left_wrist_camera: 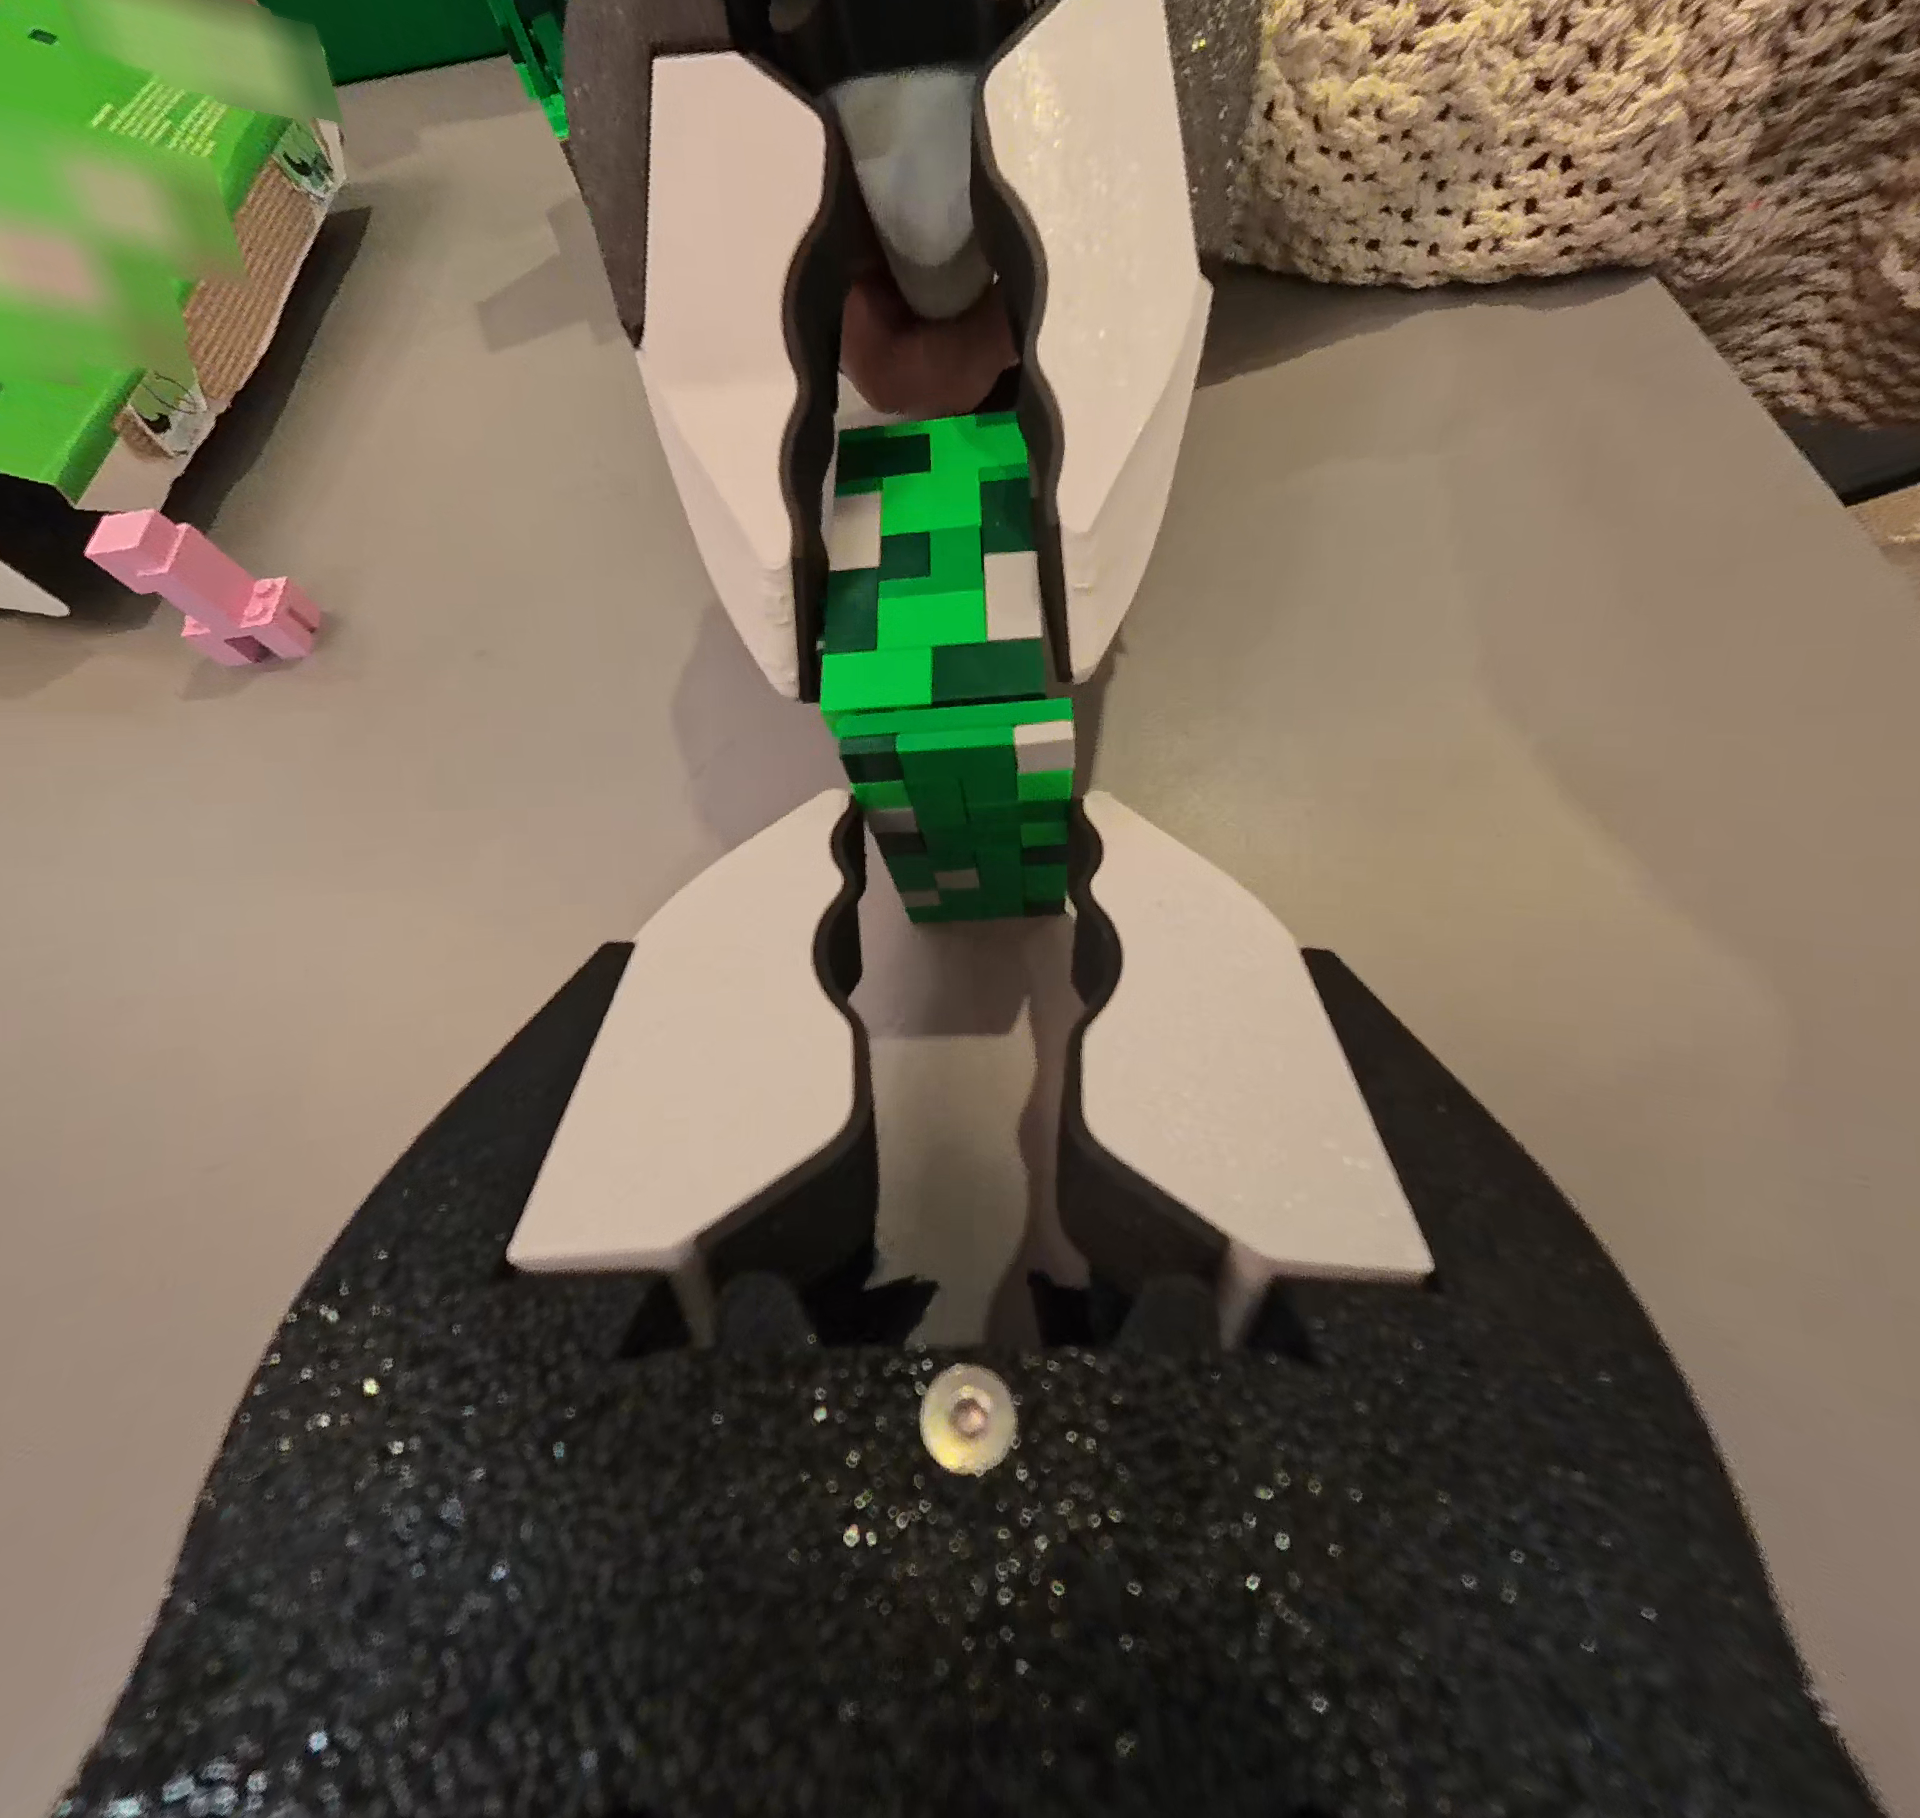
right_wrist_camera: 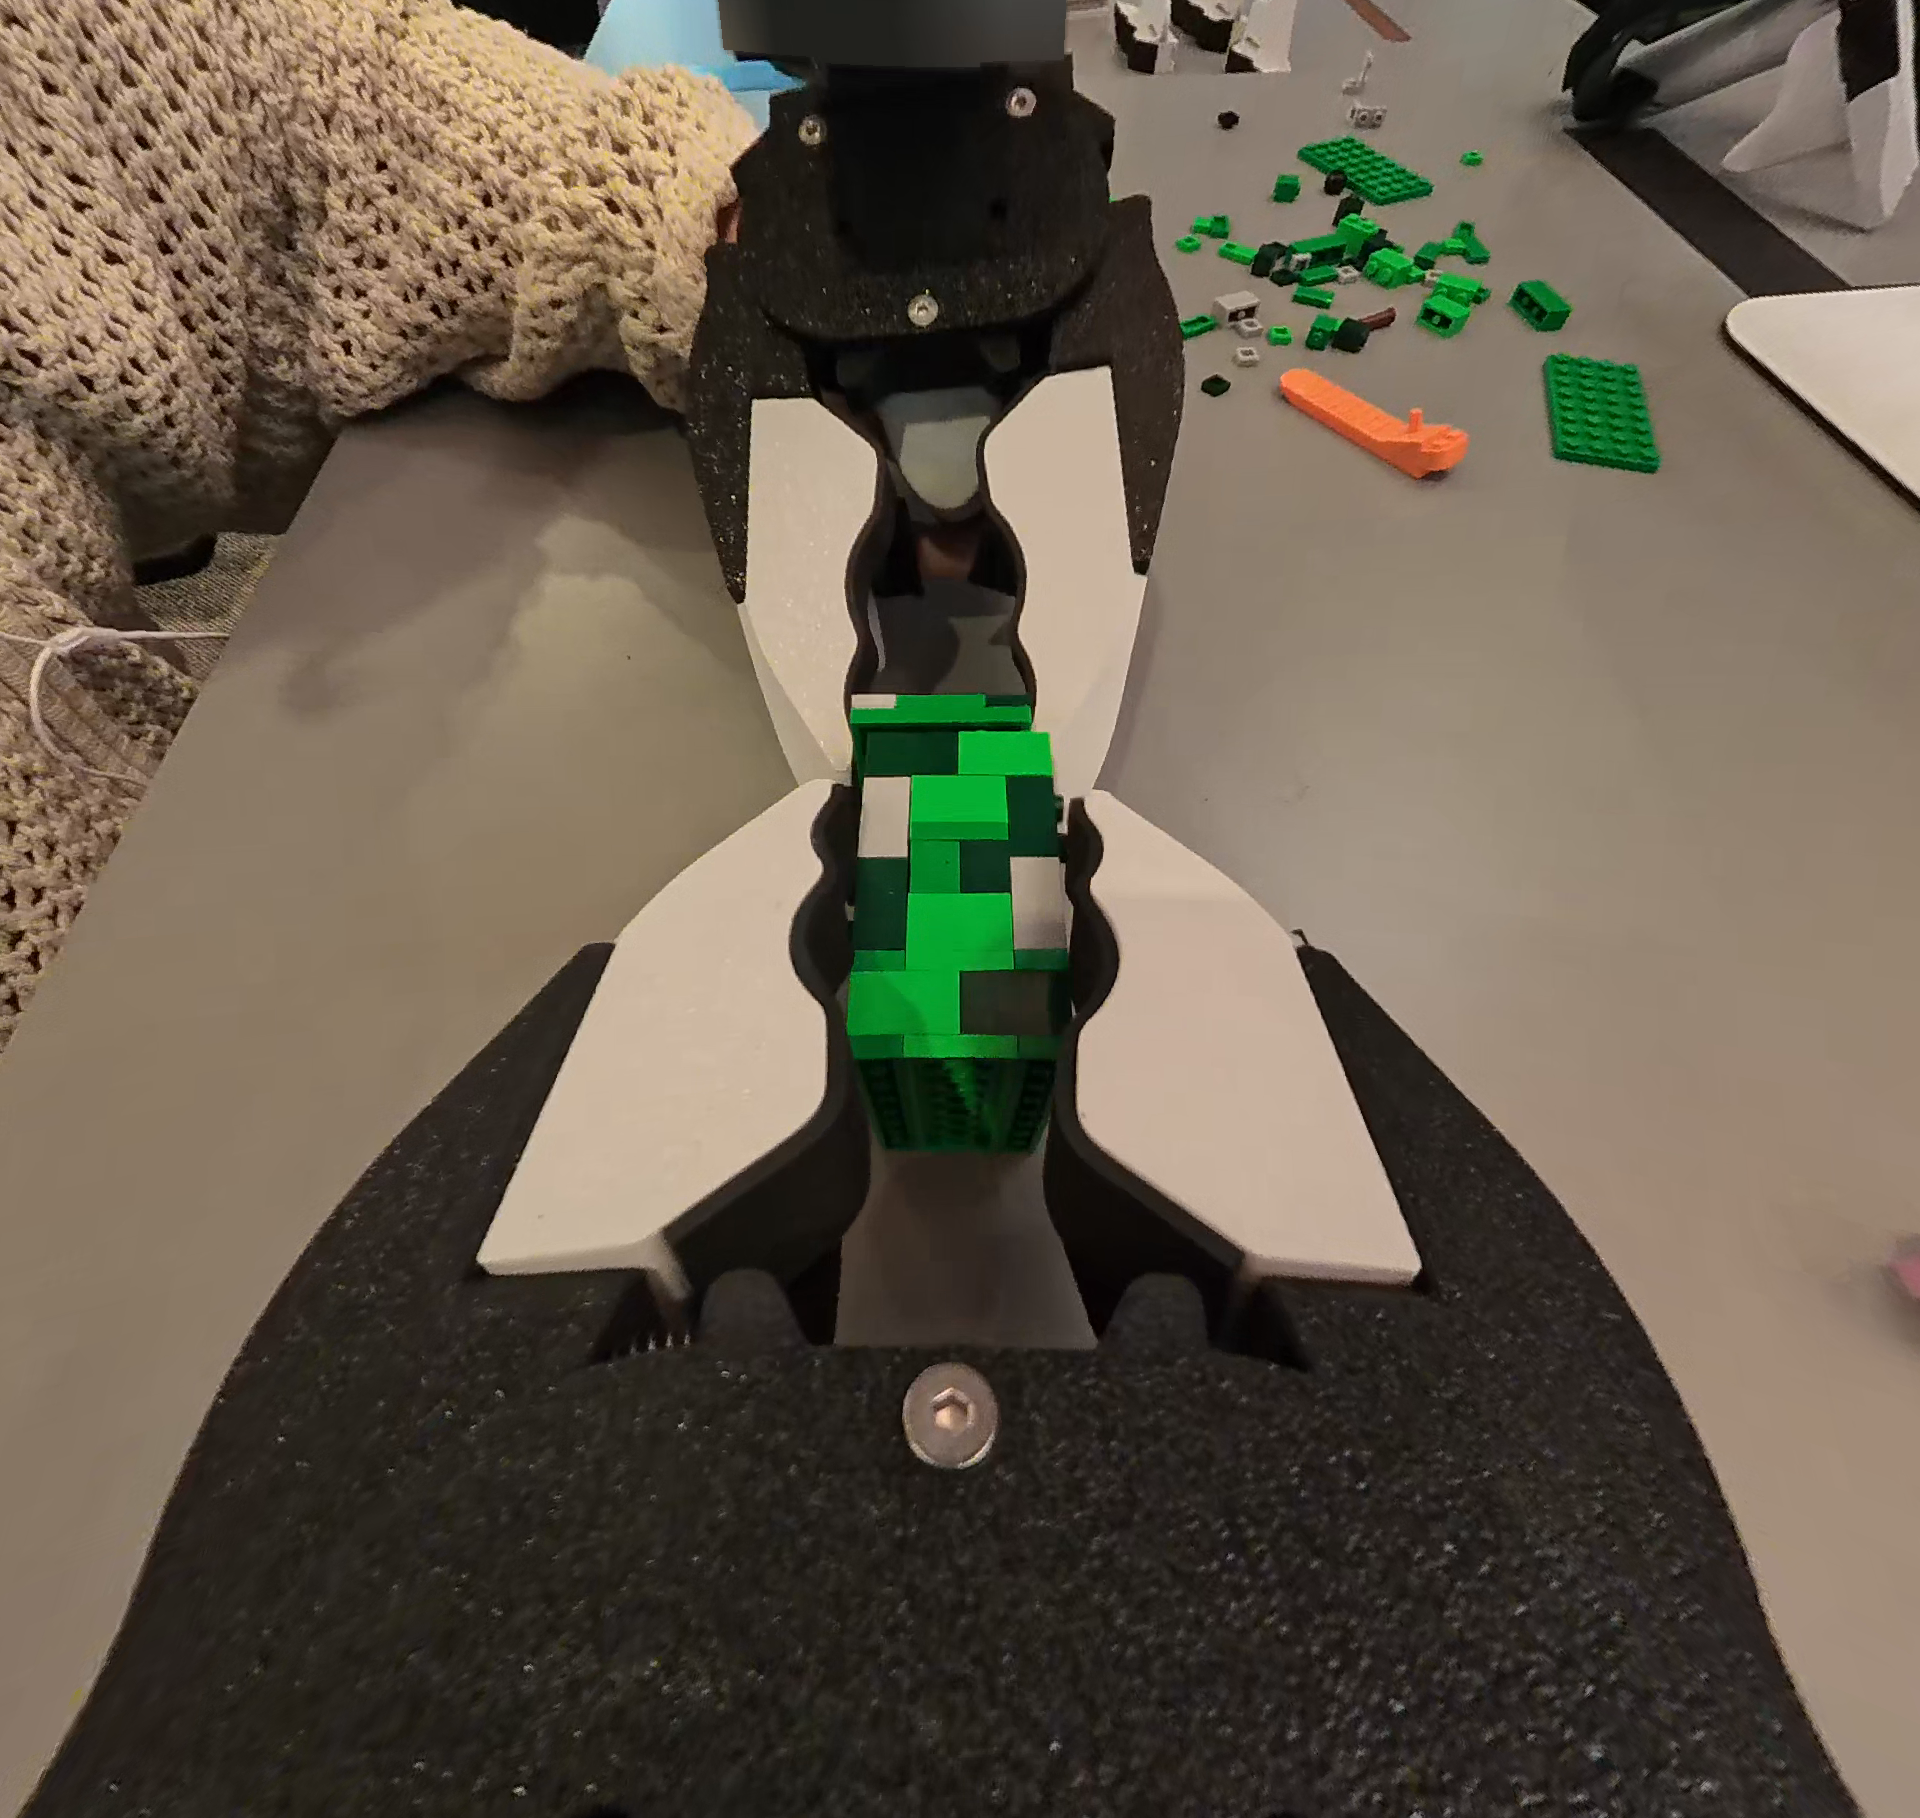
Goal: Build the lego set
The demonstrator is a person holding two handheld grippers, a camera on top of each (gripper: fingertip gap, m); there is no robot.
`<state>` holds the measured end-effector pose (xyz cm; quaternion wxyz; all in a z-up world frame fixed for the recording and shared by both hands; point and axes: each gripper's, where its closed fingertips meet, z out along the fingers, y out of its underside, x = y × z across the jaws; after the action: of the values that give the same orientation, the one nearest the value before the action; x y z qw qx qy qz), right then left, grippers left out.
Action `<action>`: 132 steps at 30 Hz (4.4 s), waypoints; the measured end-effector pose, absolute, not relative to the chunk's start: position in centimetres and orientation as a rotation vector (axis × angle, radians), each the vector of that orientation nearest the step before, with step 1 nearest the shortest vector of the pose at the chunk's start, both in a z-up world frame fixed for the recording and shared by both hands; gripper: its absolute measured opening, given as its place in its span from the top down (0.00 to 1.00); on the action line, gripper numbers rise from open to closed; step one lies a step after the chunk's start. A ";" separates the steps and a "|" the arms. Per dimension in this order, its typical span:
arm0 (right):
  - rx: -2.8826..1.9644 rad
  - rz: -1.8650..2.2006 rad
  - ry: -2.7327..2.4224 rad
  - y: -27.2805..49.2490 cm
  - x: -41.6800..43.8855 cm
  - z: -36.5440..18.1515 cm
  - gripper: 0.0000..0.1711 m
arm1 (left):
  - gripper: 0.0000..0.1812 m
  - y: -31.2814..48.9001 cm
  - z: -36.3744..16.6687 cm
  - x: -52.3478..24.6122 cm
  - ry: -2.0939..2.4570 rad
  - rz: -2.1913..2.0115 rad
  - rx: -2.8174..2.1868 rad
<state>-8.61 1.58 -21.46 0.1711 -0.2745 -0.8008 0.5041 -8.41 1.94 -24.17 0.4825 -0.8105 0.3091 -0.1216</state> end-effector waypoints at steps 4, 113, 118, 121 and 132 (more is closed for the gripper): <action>-0.772 1.429 -2.275 1.5 -8.6 -21.5 0.78 | 0.73 1.8 -24.1 -8.3 0.770 -0.282 -1.955; -0.524 1.287 -2.096 -2.4 -7.4 -15.9 0.72 | 0.83 -4.2 -26.5 -14.0 1.010 0.001 -2.350; -0.570 0.996 -2.115 -4.8 -9.1 -16.5 0.71 | 0.83 -5.5 -23.5 -14.7 1.121 0.179 -2.318; -0.594 0.726 -2.171 -5.8 -10.5 -18.0 0.69 | 0.83 -7.0 -21.9 -14.5 1.181 0.239 -2.336; -0.687 0.545 -2.188 -6.0 -12.6 -19.7 0.78 | 0.82 -8.1 -17.0 -13.1 1.192 0.326 -2.158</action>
<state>-12.61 -6.01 -19.72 0.3822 -0.2693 -0.8578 0.2136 -13.09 -8.07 -16.96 0.3217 -0.8217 0.4539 0.1240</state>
